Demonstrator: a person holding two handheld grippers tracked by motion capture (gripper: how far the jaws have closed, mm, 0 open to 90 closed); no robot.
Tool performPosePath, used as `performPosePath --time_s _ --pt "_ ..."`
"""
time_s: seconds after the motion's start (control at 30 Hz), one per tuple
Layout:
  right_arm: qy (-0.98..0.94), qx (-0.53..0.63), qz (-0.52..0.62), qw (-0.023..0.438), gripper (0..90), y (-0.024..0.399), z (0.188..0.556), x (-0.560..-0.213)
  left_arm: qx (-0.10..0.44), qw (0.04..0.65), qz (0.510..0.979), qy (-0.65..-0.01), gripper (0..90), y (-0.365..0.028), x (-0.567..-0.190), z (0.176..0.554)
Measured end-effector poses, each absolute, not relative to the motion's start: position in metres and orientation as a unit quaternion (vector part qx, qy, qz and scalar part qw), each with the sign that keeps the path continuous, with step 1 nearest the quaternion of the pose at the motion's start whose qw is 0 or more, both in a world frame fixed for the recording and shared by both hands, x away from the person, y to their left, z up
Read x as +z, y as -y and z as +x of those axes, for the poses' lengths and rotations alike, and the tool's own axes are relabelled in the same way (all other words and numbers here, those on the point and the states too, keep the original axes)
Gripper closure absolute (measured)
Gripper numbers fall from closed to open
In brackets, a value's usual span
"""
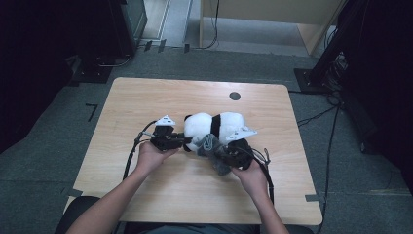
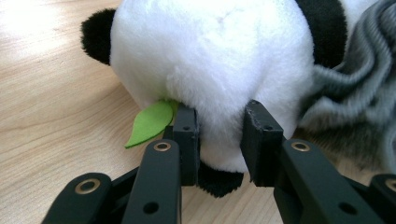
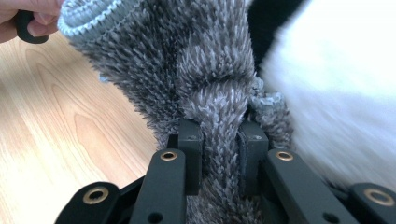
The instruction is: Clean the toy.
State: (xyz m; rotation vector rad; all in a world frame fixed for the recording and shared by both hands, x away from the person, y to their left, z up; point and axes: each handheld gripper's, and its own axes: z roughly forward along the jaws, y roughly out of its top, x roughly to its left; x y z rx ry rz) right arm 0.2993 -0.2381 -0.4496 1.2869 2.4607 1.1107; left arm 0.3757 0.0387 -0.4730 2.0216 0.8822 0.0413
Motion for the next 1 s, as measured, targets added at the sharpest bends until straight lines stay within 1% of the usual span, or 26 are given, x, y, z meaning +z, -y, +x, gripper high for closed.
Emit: performPosePath --time_s 0.3,0.47,0.63,0.8,1.0 --pt "-0.797 0.381 0.460 0.091 75.9 0.283 0.288 -0.438 0.013 0.454 0.816 -0.358 70.2 -0.039 -0.474 0.376" --pt "-0.783 0.379 0.488 0.077 75.2 0.306 0.292 -0.444 0.013 0.454 0.816 -0.358 70.3 -0.038 -0.474 0.376" --pt "-0.775 0.370 0.507 0.075 75.4 0.322 0.297 -0.451 0.012 0.454 0.816 -0.359 70.7 -0.038 -0.474 0.376" --pt "-0.771 0.356 0.524 0.060 75.7 0.330 0.302 -0.462 0.013 0.453 0.816 -0.359 70.7 -0.038 -0.474 0.376" --pt "-0.767 0.331 0.545 0.065 75.9 0.342 0.306 -0.469 0.013 0.453 0.816 -0.359 70.8 -0.038 -0.474 0.376"
